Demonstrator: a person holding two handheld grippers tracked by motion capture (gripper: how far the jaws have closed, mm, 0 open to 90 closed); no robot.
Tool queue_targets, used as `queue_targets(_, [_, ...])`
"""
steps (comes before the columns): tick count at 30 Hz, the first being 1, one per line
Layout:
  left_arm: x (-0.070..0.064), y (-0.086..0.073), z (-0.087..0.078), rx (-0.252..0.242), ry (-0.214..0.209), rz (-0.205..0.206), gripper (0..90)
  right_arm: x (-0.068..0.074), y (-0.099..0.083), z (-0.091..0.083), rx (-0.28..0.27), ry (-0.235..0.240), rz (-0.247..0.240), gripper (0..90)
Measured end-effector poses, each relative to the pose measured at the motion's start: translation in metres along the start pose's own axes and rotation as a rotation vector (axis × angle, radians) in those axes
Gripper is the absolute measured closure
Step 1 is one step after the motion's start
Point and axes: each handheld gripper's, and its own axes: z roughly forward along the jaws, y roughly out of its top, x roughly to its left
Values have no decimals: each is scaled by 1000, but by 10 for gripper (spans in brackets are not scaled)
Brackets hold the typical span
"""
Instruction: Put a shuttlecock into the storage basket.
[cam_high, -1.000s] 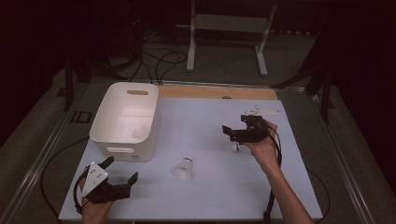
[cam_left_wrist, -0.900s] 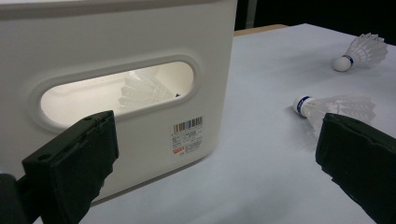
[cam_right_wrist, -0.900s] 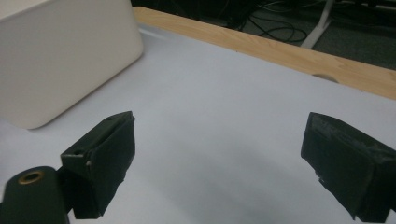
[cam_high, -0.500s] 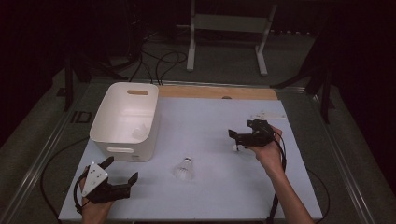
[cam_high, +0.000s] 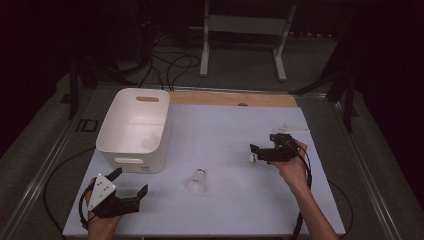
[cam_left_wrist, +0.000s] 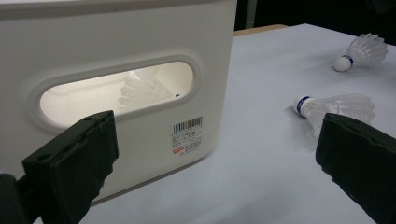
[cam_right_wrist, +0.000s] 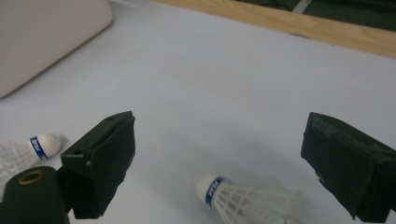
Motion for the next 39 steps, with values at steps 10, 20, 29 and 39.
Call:
queue_targets(10, [0, 0, 1, 3, 1, 3, 0, -6, -14, -2, 24, -11, 11, 98])
queue_targets(20, [0, 0, 1, 1, 5, 2, 0, -10, -25, -1, 53, -16, 26, 102])
queue_targets(29, [0, 0, 0, 0, 7, 1, 0, -13, -31, -1, 76, -18, 42, 134])
queue_targets(39, [0, 0, 0, -1, 9, 1, 0, -13, -33, -1, 104, -26, 53, 190])
